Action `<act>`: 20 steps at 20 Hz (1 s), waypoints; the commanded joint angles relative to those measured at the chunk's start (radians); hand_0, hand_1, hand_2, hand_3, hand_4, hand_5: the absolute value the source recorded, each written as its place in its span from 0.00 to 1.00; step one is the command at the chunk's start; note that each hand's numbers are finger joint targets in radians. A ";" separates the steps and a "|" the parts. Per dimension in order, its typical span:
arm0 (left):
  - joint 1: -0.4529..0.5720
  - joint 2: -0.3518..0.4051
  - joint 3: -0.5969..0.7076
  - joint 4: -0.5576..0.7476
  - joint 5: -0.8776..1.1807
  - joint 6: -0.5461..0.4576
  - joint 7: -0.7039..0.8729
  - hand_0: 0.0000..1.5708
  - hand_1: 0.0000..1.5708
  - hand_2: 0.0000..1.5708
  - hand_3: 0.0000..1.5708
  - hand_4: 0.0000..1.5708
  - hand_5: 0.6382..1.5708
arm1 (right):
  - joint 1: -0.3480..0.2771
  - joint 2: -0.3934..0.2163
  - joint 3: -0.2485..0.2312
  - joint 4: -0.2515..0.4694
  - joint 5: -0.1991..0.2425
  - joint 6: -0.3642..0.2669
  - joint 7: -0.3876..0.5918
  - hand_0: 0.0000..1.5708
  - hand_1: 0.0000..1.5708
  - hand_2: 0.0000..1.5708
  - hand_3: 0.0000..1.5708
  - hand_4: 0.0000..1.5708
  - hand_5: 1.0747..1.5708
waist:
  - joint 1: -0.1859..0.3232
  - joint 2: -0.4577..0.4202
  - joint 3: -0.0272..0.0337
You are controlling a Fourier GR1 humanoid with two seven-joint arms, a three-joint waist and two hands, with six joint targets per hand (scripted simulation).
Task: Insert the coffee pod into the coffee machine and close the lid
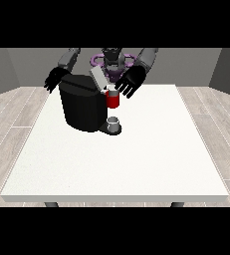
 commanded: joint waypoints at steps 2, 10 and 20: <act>0.004 0.028 -0.001 0.020 -0.018 -0.010 -0.010 0.68 0.68 0.71 0.59 0.24 1.00 | 0.028 -0.008 0.020 -0.031 0.022 -0.004 0.016 0.00 0.00 0.00 0.00 0.30 1.00 | -0.025 -0.017 -0.0016; -0.018 0.029 -0.060 -0.001 -0.061 -0.103 -0.033 0.00 0.00 0.00 0.00 0.00 1.00 | 0.002 -0.017 -0.031 0.058 0.001 -0.007 -0.035 0.00 0.00 0.00 0.00 0.23 1.00 | 0.018 0.015 -0.0009; 0.052 -0.005 -0.050 0.008 -0.073 -0.064 -0.035 0.00 0.00 0.00 0.00 0.00 1.00 | 0.077 0.044 0.051 0.007 0.001 -0.087 -0.004 0.00 0.00 0.00 0.00 0.23 1.00 | 0.035 -0.083 -0.0015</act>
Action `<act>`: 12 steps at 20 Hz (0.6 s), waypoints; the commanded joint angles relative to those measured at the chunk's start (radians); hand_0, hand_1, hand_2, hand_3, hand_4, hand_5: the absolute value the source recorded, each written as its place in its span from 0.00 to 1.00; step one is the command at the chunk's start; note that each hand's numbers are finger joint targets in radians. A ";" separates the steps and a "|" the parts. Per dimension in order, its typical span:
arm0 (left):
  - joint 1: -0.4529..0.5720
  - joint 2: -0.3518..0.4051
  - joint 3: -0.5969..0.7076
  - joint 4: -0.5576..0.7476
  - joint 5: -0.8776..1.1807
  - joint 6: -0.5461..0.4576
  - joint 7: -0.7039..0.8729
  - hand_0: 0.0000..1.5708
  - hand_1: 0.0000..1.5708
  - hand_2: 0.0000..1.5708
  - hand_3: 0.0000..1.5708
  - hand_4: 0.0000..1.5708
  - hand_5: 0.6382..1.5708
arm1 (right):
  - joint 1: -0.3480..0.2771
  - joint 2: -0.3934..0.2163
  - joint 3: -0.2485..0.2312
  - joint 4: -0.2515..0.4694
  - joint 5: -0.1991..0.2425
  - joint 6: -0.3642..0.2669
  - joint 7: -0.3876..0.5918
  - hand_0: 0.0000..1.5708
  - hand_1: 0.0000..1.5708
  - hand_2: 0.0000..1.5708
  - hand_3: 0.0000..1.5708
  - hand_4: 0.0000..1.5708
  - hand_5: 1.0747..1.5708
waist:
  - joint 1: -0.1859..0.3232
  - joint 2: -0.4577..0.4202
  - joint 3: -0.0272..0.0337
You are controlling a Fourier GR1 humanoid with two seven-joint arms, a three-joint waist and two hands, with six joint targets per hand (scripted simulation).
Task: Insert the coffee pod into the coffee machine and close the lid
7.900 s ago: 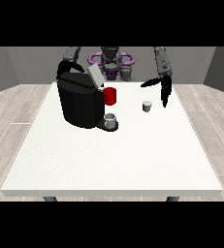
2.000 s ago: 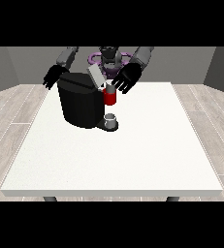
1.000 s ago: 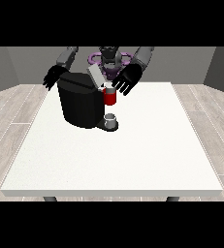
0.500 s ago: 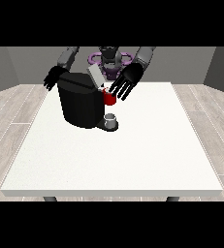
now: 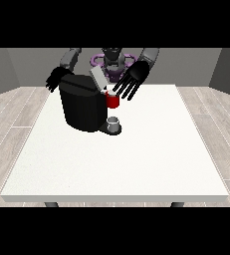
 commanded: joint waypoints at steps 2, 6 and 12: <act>0.034 0.006 0.006 0.005 -0.015 0.024 -0.002 0.00 0.00 0.00 0.00 0.00 1.00 | 0.040 0.020 0.043 -0.036 0.017 -0.001 0.026 0.00 0.00 0.00 0.00 0.24 1.00 | -0.002 -0.040 -0.0004; 0.087 -0.011 0.010 -0.022 0.005 -0.014 -0.015 0.00 0.00 0.00 0.00 0.00 1.00 | 0.085 -0.019 -0.023 -0.012 -0.047 0.047 -0.010 0.00 0.00 0.00 0.00 0.25 1.00 | 0.036 -0.107 -0.0001; 0.143 -0.137 0.161 -0.016 0.179 0.009 0.050 0.00 0.00 0.00 0.00 0.00 1.00 | 0.167 -0.020 -0.018 -0.012 -0.046 0.051 0.009 0.00 0.00 0.00 0.00 0.24 1.00 | 0.067 -0.227 -0.0007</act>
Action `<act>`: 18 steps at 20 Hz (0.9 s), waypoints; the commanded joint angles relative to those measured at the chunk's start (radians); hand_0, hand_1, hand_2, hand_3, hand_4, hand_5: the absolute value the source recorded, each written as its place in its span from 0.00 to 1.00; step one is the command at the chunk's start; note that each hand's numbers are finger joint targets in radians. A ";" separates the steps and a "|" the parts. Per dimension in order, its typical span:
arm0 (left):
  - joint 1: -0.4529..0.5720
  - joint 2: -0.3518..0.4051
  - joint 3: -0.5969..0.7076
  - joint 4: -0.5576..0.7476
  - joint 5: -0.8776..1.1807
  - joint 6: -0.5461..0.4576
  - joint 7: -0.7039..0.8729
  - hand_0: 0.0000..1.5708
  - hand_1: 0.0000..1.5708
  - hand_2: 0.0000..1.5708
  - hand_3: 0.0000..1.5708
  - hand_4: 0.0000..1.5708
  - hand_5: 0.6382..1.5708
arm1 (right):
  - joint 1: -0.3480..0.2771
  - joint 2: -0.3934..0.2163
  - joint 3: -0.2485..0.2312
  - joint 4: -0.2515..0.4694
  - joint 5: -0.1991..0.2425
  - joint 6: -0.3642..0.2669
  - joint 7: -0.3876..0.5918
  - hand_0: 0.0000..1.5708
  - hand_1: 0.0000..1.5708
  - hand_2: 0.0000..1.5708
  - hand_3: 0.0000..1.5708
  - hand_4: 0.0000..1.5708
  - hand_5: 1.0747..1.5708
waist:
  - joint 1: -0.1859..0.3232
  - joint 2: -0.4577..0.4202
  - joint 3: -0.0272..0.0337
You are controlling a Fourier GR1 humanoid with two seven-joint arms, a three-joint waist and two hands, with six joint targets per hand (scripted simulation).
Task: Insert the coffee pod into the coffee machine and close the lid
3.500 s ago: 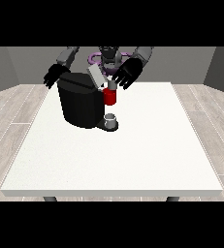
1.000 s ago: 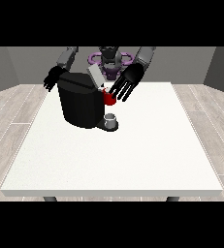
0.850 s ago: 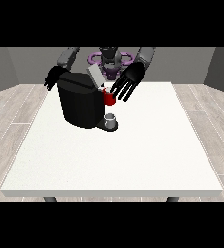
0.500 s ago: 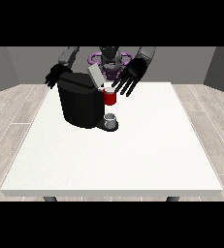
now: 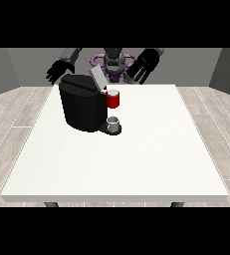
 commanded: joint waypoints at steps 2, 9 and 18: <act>0.060 -0.068 0.143 -0.014 0.166 0.017 -0.036 0.00 0.00 0.00 0.00 0.05 1.00 | 0.027 -0.033 -0.036 -0.014 -0.046 0.048 -0.018 0.00 0.00 0.00 0.00 0.28 1.00 | 0.051 -0.076 -0.0006; 0.278 -0.226 0.213 -0.013 0.298 0.019 -0.090 0.00 0.00 0.00 0.00 0.00 1.00 | 0.106 -0.076 0.008 -0.056 -0.002 0.081 0.021 0.00 0.00 0.00 0.00 0.22 1.00 | 0.151 -0.250 -0.0006; 0.439 -0.327 0.216 -0.072 0.383 -0.013 -0.083 0.00 0.00 0.00 0.00 0.00 1.00 | 0.039 -0.139 0.007 -0.126 -0.055 0.175 0.133 0.00 0.00 0.00 0.00 0.00 1.00 | 0.254 -0.329 0.0001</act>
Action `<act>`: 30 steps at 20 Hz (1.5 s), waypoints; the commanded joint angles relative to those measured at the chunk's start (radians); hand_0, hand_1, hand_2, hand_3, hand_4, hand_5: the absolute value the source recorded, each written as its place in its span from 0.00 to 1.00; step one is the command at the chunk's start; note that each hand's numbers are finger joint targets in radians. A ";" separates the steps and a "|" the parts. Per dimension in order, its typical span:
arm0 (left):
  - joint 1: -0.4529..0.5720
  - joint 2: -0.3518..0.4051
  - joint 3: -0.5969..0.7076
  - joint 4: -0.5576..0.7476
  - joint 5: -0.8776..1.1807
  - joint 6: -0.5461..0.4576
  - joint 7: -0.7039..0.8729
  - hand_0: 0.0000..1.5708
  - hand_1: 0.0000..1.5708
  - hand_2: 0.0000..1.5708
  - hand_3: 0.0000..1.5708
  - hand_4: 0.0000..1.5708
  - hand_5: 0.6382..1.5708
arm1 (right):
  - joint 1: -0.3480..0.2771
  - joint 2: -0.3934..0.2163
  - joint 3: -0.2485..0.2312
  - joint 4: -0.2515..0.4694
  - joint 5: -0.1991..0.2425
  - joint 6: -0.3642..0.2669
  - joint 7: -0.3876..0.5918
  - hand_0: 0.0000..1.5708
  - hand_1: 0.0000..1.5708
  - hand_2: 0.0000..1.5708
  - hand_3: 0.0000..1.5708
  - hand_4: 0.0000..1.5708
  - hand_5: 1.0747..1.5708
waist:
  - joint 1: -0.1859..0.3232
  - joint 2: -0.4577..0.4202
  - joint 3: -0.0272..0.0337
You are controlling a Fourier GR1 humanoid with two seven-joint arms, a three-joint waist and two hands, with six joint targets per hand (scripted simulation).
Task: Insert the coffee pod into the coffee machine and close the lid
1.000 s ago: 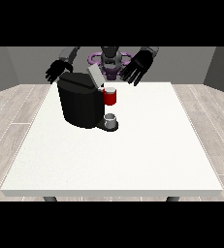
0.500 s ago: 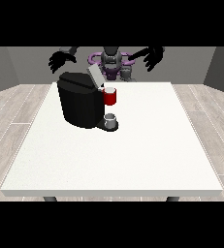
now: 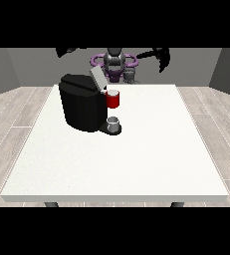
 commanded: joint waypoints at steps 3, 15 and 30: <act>0.076 -0.029 0.005 -0.076 0.082 -0.076 0.000 0.00 0.00 0.00 0.00 0.00 1.00 | -0.034 -0.004 0.019 0.007 0.017 0.026 -0.026 0.00 0.00 0.00 0.00 0.00 1.00 | 0.094 0.006 0.0006; 0.241 -0.069 -0.063 -0.317 0.180 -0.089 0.014 0.00 0.00 0.00 0.00 0.14 1.00 | -0.193 0.007 0.039 0.063 0.070 0.020 0.044 0.00 0.00 0.00 0.00 0.00 1.00 | 0.145 0.105 0.0006; 0.372 -0.023 -0.141 -0.615 0.336 -0.054 0.207 0.00 0.00 0.00 0.00 0.00 1.00 | -0.355 0.010 -0.018 0.284 0.047 0.066 -0.019 0.00 0.00 0.00 0.00 0.00 1.00 | 0.123 0.208 0.0005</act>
